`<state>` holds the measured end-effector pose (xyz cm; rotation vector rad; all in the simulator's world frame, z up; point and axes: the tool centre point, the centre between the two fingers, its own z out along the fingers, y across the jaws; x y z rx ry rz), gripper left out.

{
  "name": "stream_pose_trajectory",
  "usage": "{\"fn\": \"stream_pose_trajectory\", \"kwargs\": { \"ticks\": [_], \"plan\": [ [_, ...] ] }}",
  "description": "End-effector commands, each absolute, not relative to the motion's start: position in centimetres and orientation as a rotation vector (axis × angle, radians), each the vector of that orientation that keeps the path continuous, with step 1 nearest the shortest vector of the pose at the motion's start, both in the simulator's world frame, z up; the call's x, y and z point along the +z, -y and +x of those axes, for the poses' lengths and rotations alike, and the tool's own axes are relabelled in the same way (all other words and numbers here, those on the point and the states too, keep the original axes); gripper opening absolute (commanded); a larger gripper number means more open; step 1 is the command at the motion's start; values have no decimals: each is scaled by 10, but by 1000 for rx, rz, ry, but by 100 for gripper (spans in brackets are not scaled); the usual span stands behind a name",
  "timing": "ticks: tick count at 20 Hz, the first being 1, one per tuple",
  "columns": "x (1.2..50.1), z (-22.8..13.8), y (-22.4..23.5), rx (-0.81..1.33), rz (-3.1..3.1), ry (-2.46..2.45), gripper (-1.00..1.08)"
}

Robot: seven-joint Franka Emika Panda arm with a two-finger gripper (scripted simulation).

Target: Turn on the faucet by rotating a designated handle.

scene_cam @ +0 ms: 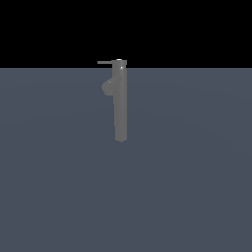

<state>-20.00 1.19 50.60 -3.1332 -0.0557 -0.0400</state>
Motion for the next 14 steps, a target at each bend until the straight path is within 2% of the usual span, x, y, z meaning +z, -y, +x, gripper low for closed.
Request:
{"fn": "stream_pose_trajectory", "kwargs": {
  "ticks": [1, 14],
  "plan": [
    [504, -184, -14, -38, -3136, 46, -100],
    [469, -75, -28, -26, -3151, -15, -100]
  ]
}}
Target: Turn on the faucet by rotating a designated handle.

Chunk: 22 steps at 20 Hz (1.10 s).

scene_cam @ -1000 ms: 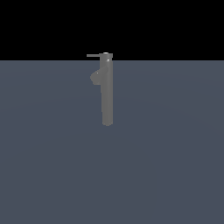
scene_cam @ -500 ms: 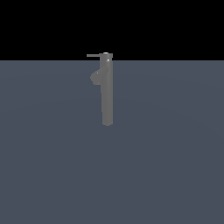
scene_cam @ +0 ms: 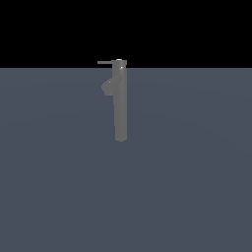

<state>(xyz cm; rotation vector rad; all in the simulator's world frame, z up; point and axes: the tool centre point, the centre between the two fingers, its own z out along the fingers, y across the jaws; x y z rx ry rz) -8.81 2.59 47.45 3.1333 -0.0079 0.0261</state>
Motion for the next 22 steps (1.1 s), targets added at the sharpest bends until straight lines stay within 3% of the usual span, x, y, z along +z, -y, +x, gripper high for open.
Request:
{"fn": "stream_pose_trajectory", "kwargs": {
  "ticks": [1, 22],
  "plan": [
    [464, -67, -29, 24, 3132, 19, -100],
    [338, 81, -60, 5, 3135, 107, -100]
  ]
}}
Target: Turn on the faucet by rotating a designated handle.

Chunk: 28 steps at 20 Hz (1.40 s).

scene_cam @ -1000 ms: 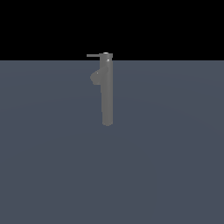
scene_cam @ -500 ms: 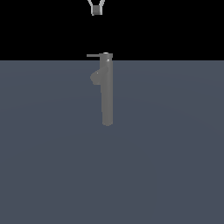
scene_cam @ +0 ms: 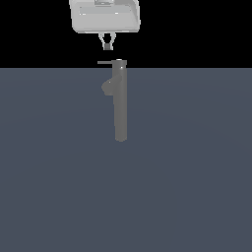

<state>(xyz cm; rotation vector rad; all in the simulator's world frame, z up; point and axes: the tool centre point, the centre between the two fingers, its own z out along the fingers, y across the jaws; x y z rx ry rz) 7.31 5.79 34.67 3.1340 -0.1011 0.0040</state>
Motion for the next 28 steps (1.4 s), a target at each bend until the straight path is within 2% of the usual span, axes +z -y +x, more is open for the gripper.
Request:
{"fn": "stream_pose_trajectory", "kwargs": {
  "ticks": [1, 9, 17, 28],
  "plan": [
    [332, 85, -61, 4, 3135, 110, -100],
    [304, 104, -66, 1, 3139, 126, -100],
    [300, 106, -67, -1, 3139, 128, -100],
    [300, 77, -78, -1, 3139, 128, -100]
  ]
}}
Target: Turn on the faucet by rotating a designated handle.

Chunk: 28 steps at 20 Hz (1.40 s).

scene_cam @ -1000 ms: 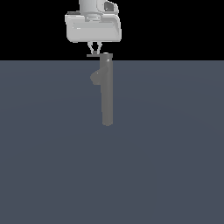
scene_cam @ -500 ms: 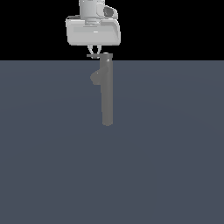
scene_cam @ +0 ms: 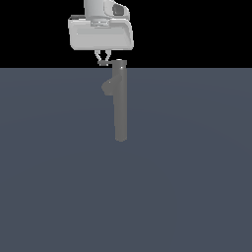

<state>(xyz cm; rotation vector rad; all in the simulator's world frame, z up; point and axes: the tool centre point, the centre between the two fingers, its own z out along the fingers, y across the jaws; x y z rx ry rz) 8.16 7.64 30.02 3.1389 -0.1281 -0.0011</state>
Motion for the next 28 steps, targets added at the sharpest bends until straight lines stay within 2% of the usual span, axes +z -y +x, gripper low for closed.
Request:
{"fn": "stream_pose_trajectory", "kwargs": {
  "ticks": [1, 5, 7, 24, 26, 28],
  "plan": [
    [300, 75, -79, -1, 3139, 128, -100],
    [300, 63, -83, 0, 3139, 128, -100],
    [301, 71, -77, 16, 3138, 140, -100],
    [300, 21, -65, 1, 3139, 129, -100],
    [300, 32, -62, 24, 3139, 138, -100],
    [300, 27, -55, 20, 3139, 136, -100]
  ]
}}
